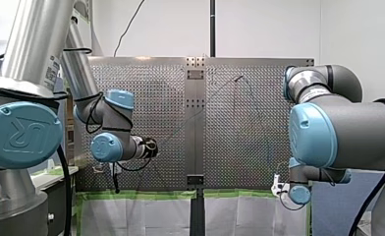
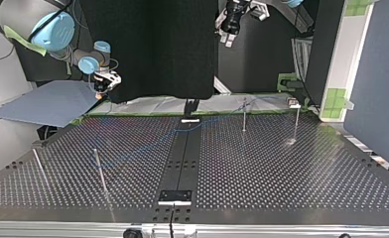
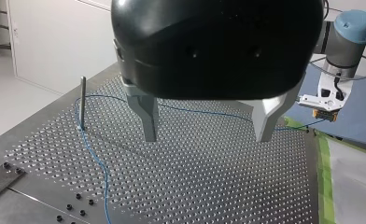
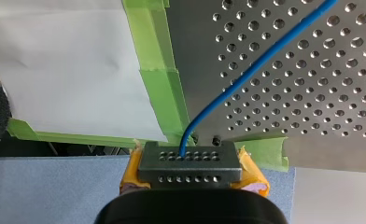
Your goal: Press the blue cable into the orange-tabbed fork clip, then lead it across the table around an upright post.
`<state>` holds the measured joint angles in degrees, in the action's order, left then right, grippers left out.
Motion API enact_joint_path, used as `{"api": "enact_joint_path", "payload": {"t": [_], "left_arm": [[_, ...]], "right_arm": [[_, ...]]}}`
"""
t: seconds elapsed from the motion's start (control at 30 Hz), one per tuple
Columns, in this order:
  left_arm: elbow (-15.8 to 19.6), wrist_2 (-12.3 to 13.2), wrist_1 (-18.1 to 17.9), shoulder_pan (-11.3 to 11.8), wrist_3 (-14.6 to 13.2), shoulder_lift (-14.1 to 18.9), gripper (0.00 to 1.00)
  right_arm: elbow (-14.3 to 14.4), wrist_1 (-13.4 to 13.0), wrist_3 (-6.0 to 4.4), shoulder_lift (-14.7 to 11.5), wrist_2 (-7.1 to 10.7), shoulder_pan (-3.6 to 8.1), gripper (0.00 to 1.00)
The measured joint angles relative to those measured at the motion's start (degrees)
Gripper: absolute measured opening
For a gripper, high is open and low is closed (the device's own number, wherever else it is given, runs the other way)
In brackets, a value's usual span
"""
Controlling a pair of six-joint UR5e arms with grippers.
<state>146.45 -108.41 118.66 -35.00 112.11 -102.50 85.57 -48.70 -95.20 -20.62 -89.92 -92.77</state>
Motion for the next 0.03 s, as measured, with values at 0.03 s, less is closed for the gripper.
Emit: {"api": "enact_joint_path", "payload": {"t": [0.03], "left_arm": [[0.0,0.0,0.0,0.0,0.0,0.0,1.00]], "right_arm": [[0.0,0.0,0.00,0.0,0.00,0.00,0.00]]}}
